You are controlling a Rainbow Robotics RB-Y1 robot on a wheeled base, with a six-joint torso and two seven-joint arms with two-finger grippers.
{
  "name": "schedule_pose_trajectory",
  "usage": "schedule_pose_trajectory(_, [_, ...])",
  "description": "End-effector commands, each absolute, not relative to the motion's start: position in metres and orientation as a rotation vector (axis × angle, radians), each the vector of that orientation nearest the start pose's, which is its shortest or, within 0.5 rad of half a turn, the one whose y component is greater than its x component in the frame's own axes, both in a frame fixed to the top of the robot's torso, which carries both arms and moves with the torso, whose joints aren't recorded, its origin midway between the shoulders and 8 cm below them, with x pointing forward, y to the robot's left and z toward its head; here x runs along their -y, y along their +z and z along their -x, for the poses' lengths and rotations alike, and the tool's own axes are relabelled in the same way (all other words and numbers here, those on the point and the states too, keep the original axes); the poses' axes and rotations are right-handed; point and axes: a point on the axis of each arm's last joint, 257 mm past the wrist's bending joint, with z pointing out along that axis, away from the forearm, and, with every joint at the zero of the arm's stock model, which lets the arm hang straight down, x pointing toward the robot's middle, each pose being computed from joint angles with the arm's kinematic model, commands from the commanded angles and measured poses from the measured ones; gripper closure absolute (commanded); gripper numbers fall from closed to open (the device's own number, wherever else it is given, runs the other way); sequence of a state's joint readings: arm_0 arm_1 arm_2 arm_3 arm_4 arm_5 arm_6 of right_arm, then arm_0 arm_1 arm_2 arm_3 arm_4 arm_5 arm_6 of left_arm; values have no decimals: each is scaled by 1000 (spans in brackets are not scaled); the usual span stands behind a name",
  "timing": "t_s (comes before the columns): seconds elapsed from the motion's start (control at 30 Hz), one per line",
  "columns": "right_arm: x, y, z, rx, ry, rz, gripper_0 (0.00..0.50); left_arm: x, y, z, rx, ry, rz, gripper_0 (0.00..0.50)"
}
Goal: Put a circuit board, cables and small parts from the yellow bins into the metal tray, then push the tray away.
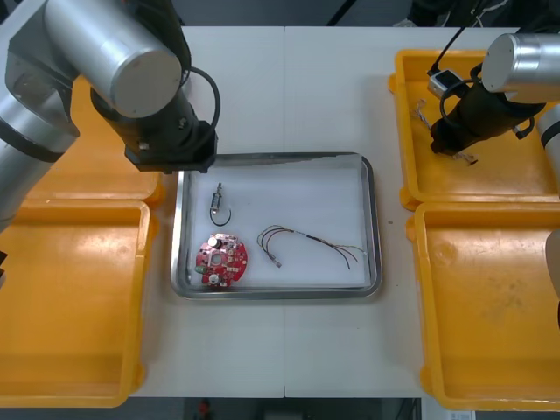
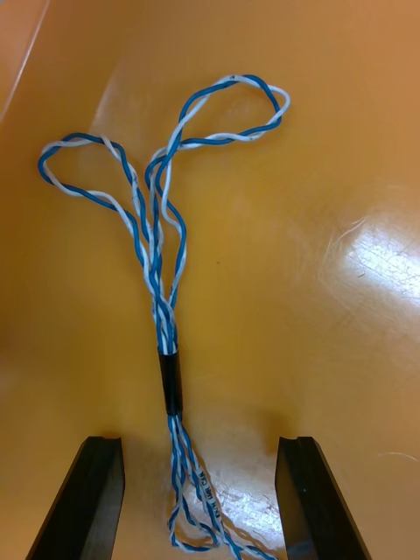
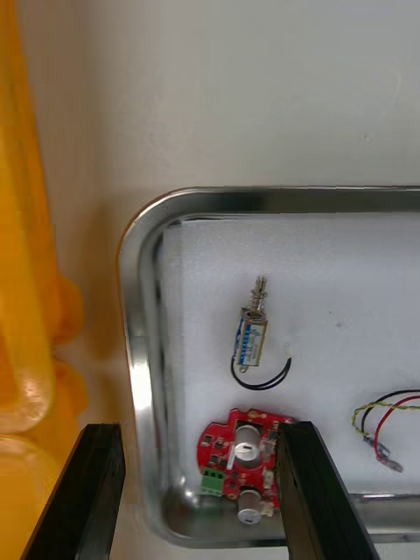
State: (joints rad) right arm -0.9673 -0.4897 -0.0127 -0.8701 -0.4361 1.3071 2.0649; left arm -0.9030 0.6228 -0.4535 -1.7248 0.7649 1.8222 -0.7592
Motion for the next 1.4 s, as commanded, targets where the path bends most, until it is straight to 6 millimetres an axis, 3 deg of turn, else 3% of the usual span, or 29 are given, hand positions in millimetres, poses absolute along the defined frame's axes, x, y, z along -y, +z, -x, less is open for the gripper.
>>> schedule_pose_trajectory(0.03, [288,-174,-647,-2449,-177,693,0,-164,-109,-502,-2689,-37,-123,0])
schedule_pose_trajectory(0.4, [282,-181,-647,-2455,-217,712,0,-210,-74,-538,-2644,-64,-18,0])
schedule_pose_trajectory(0.83, [294,-192,-640,-2495,-235,685,0,-257,-72,-587,-2581,-68,80,0])
schedule_pose_trajectory(1.07, [297,-190,-641,-2493,-236,670,0,-279,-71,-603,-2556,-35,98,0])
schedule_pose_trajectory(1.1, [297,-190,-641,-2493,-234,669,39,-280,-72,-605,-2552,-39,101,0])
schedule_pose_trajectory(1.13, [297,-189,-642,-2486,-235,668,171,-282,-71,-609,-2542,-49,114,0])
schedule_pose_trajectory(1.23, [296,-189,-642,-2485,-232,667,338,-287,-72,-615,-2532,-51,128,0])
schedule_pose_trajectory(1.27, [297,-188,-642,-2485,-233,664,422,-289,-73,-620,-2524,-57,139,0])
schedule_pose_trajectory(1.33, [299,-188,-642,-2488,-241,662,500,-291,-74,-624,-2519,-59,144,0])
schedule_pose_trajectory(1.4, [302,-187,-642,-2488,-249,658,500,-294,-73,-629,-2507,-61,149,0])
